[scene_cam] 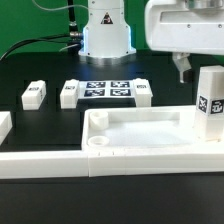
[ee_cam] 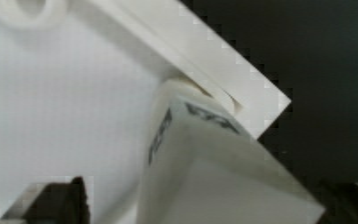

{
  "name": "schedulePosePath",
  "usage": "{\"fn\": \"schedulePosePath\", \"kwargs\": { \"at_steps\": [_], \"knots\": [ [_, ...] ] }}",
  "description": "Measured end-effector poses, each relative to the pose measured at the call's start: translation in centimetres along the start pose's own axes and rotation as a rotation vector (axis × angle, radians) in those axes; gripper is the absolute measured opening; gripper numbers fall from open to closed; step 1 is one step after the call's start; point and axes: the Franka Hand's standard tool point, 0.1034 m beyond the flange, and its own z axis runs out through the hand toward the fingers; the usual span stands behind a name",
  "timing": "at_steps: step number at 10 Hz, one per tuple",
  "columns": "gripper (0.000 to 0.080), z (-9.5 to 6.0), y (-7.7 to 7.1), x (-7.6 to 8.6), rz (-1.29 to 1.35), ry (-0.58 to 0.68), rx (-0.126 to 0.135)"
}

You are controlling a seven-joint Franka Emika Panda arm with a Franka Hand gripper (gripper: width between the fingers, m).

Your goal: Assemble desk

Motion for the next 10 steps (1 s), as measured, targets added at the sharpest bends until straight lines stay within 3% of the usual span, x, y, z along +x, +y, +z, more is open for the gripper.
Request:
{"fn": "schedulePosePath", "kwargs": {
  "at_steps": [4,6,9,10],
  "knots": [
    [0.0648,0.1,0.0,-0.2,-0.291,0.002,-0.002],
    [0.0648,-0.1,-1.1,-0.9,-0.713,0.035,-0.055],
    [0.0622,0.3,-0.9,-1.3,-0.722,0.036,-0.047],
    [0.0456,0.4,-0.9,-1.3,-0.707,0.036,-0.046]
  ]
}}
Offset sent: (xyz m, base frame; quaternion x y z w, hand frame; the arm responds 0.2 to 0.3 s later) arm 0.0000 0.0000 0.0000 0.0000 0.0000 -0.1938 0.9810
